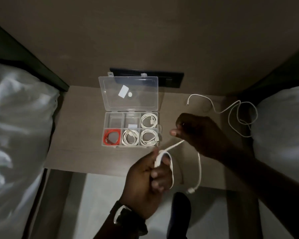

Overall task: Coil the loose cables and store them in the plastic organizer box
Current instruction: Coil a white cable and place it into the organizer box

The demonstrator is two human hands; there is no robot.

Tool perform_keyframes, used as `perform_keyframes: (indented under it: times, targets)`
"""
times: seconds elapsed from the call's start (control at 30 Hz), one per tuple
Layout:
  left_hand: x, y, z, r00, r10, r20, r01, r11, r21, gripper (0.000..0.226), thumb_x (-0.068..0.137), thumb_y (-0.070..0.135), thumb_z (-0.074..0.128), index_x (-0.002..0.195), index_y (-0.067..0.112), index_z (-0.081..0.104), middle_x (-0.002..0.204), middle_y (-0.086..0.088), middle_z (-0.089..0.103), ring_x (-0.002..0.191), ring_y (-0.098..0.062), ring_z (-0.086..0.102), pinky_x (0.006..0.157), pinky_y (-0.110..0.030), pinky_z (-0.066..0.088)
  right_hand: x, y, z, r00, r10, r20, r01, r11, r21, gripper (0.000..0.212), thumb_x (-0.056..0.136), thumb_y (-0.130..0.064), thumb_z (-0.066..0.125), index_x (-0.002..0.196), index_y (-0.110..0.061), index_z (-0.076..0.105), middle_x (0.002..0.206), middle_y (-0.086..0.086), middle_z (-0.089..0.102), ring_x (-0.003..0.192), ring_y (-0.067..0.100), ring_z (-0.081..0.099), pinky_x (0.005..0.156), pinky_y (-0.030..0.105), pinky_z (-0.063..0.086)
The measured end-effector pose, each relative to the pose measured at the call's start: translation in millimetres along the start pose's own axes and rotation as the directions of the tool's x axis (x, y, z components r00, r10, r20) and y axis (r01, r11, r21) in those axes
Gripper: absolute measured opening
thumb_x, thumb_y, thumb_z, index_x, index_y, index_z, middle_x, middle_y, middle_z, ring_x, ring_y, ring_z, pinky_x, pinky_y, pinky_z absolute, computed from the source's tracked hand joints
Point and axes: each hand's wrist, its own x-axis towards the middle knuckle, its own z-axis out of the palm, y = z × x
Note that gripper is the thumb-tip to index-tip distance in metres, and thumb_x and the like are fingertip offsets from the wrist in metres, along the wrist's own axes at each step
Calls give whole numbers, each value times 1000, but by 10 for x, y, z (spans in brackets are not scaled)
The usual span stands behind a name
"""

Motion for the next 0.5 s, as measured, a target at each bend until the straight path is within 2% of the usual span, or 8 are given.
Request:
perform_keyframes:
  times: [0.1,0.17,0.23,0.3,0.37,0.4,0.43,0.5]
  targets:
    - [-91,295,-50,966,255,40,-231,922,-311,32,100,25,32,98,11,61,61,8,49,52,-6,41,61,-19,24,-200,-138,484,996,-2,93,5,999,-36,31,96,-46,44,73,-24,45,58,-4,50,56,9,49,60,31,39]
    - [-111,596,-193,901,423,-98,-433,866,-251,29,96,19,37,110,8,59,71,6,55,63,-6,51,66,-16,40,-501,-340,754,970,-24,242,16,999,37,25,99,-47,38,78,-33,38,59,-5,50,56,12,53,58,34,40]
    - [-119,786,-357,848,494,-194,-509,860,-35,32,91,19,42,114,2,57,79,0,61,70,-11,59,68,-19,51,-724,-530,860,936,-37,350,2,995,99,29,99,-54,33,83,-30,39,60,-3,52,55,13,56,56,39,43]
    - [-128,674,-424,872,457,-173,-364,844,394,24,90,8,47,108,-3,57,85,-14,64,73,-16,63,70,-25,54,-695,-627,748,916,-55,398,31,997,67,35,98,-57,30,92,-28,47,67,-2,60,59,12,59,58,40,46]
    - [-179,290,-405,945,311,-101,-152,692,705,16,94,6,48,98,-1,62,83,-21,65,67,-17,63,65,-28,52,-484,-655,514,919,-81,386,99,995,-26,36,93,-59,35,97,-30,55,79,-7,68,72,7,64,67,37,49]
    - [-218,102,-406,963,242,-121,-83,689,720,23,94,17,51,93,-1,65,70,-20,65,56,-20,59,55,-30,49,-361,-628,392,933,-88,348,116,992,-58,32,89,-59,43,92,-31,58,79,-11,68,74,2,64,69,34,50]
    - [-272,-16,-409,969,181,-168,-33,770,638,33,91,29,55,87,-2,66,56,-15,59,45,-18,49,46,-27,39,-240,-578,276,951,-87,297,113,991,-71,29,86,-59,51,85,-31,58,75,-13,67,73,2,64,67,31,50]
    - [-372,-35,-408,989,14,-148,24,968,252,46,87,44,56,84,-1,63,45,3,46,38,-9,33,41,-23,21,-58,-454,151,979,-51,196,69,994,-83,33,84,-60,58,76,-27,57,68,-10,62,68,6,63,63,27,48]
